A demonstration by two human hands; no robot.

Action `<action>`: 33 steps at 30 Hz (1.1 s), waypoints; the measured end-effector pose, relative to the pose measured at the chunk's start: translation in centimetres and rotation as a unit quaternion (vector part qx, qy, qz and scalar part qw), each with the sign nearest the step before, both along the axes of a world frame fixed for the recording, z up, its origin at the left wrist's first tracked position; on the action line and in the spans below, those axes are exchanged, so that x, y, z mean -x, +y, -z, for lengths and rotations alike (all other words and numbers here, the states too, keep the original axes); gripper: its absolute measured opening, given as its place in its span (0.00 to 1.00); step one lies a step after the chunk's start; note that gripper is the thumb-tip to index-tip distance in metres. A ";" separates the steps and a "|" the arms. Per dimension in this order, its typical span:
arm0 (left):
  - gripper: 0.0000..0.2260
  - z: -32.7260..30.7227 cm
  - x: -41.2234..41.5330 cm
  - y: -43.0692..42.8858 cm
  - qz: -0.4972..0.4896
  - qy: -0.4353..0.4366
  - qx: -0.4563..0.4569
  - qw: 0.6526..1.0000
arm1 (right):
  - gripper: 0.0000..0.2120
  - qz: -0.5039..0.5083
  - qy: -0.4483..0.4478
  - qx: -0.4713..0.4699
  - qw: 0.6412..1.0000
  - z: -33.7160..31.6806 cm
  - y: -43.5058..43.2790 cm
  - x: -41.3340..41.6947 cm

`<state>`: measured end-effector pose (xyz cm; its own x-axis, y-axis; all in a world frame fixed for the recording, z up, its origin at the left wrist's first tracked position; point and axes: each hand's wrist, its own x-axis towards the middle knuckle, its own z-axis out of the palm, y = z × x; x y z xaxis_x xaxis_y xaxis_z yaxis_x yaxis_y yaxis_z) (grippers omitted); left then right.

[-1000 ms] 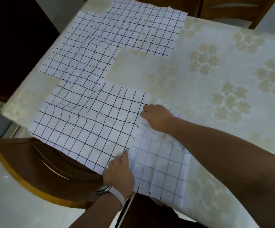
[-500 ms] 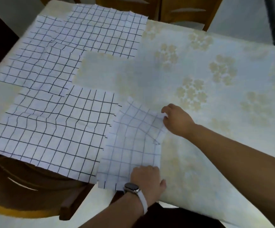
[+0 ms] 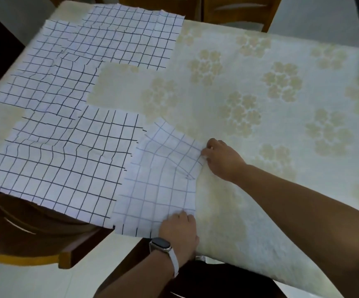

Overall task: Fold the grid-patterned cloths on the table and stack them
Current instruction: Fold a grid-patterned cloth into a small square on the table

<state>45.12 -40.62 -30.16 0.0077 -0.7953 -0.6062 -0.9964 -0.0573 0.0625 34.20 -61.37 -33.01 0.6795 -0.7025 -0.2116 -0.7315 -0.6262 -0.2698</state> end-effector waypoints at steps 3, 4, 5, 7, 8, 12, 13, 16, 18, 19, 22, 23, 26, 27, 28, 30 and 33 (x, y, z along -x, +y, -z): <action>0.17 1.3 0.3 0.3 0.006 0.002 0.029 1.000 | 0.07 -0.067 0.008 0.075 0.995 0.3 -0.7 0.2; 0.14 1.8 0.2 0.5 0.007 0.000 0.040 0.999 | 0.06 -0.092 0.016 0.096 0.991 0.3 -0.8 0.3; 0.09 1.5 0.2 0.7 0.021 -0.015 0.052 0.998 | 0.06 -0.115 0.023 0.113 0.987 0.3 -0.9 0.4; 0.11 1.0 -0.4 1.0 0.049 -0.014 0.048 0.998 | 0.07 -0.155 0.023 0.142 0.977 0.2 -0.8 0.9; 0.13 0.9 -0.9 1.2 0.049 -0.021 0.054 0.997 | 0.08 -0.171 0.020 0.152 0.973 0.1 -0.7 1.4; 0.15 -0.2 -3.0 2.2 0.118 -0.017 0.099 0.988 | 0.09 -0.200 0.019 0.182 0.963 -0.7 -0.5 4.9; 0.16 -0.2 -3.8 2.3 0.115 -0.019 0.112 0.987 | 0.09 -0.199 0.020 0.187 0.962 -0.8 -0.4 6.2; 0.13 -1.6 -5.6 1.5 0.148 -0.025 0.163 0.975 | 0.11 -0.173 0.020 0.194 0.965 -1.2 0.2 9.7; 0.10 -2.1 -6.6 0.6 0.167 -0.034 0.183 0.968 | 0.10 -0.146 0.022 0.200 0.969 -1.5 0.8 11.5; 0.09 -2.2 -7.0 0.0 0.177 -0.037 0.195 0.964 | 0.10 -0.133 0.023 0.201 0.970 -1.6 1.2 12.3; 0.05 -2.4 -8.2 -2.1 0.204 -0.041 0.231 0.950 | 0.14 -0.096 0.037 0.192 0.976 -2.0 2.9 14.5; 0.05 -2.2 -8.5 -2.7 0.213 -0.048 0.240 0.946 | 0.16 -0.081 0.037 0.187 0.978 -2.1 3.6 15.2; 0.09 -1.5 -9.5 -4.2 0.234 -0.066 0.224 0.944 | 0.17 -0.045 0.031 0.180 0.982 -2.1 6.1 17.4; 0.12 -1.3 -9.6 -4.6 0.234 -0.071 0.213 0.946 | 0.17 -0.037 0.030 0.181 0.982 -1.8 7.1 18.0; 0.13 -1.1 -9.8 -5.0 0.231 -0.073 0.208 0.948 | 0.17 -0.031 0.028 0.183 0.982 -1.4 8.0 18.5; 0.14 -0.4 -9.8 -5.4 0.226 -0.073 0.207 0.949 | 0.16 -0.019 0.023 0.181 0.983 -0.7 9.8 19.0; 0.17 0.4 -9.3 -5.6 0.212 -0.067 0.197 0.955 | 0.17 -0.007 0.029 0.166 0.986 -0.1 11.8 18.6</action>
